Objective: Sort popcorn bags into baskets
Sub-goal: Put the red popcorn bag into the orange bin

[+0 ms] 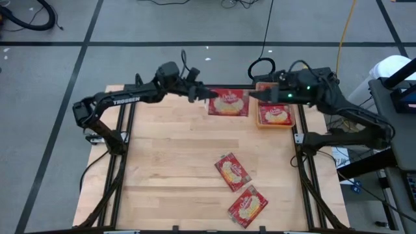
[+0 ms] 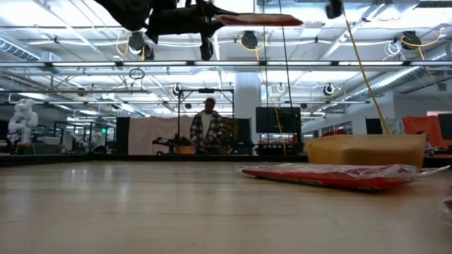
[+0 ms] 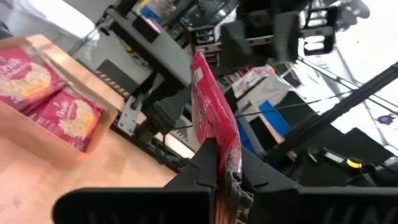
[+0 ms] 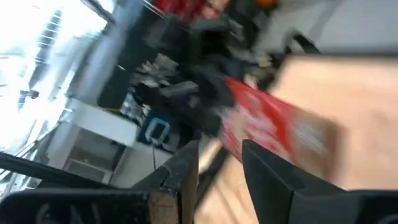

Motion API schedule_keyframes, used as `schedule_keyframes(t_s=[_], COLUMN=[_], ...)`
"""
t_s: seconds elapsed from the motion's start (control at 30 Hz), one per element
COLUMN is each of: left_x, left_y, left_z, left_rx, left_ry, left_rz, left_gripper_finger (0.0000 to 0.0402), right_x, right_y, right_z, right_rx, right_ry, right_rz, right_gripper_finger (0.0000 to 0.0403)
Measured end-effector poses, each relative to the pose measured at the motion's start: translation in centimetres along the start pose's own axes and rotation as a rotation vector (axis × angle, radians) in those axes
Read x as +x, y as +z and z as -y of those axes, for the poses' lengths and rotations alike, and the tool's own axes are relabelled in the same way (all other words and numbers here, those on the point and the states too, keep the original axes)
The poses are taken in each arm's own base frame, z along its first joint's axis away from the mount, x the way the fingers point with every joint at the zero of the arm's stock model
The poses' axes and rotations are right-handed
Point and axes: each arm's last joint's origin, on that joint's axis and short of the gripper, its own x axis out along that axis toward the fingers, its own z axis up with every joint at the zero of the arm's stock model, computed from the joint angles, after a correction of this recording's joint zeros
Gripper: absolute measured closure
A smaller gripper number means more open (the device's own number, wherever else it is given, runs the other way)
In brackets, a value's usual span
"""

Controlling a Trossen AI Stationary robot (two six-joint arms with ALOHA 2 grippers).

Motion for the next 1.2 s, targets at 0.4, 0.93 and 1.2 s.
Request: schedule_keyframes(t_s=[0.4, 0.93, 1.2], left_x=[2.9, 3.5, 3.4], left_y=[-2.6, -3.6, -3.1], left_z=[2.5, 2.8, 3.1], left_rx=[0.045, 0.045, 0.025], left_ry=[0.064, 0.114, 0.062], left_rz=[0.052, 0.028, 0.061], left_gripper_finger=[0.039, 0.0391, 0.0387], right_x=[-1.2, -0.9, -3.2], right_y=[1.1, 2.9, 2.6], right_z=[4.1, 4.9, 5.7], right_rx=[0.025, -0.097, -0.146], right_ry=[-0.062, 0.116, 0.052], right_rz=[-0.308, -0.356, -0.353], right_gripper_finger=[0.0215, 0.019, 0.0186])
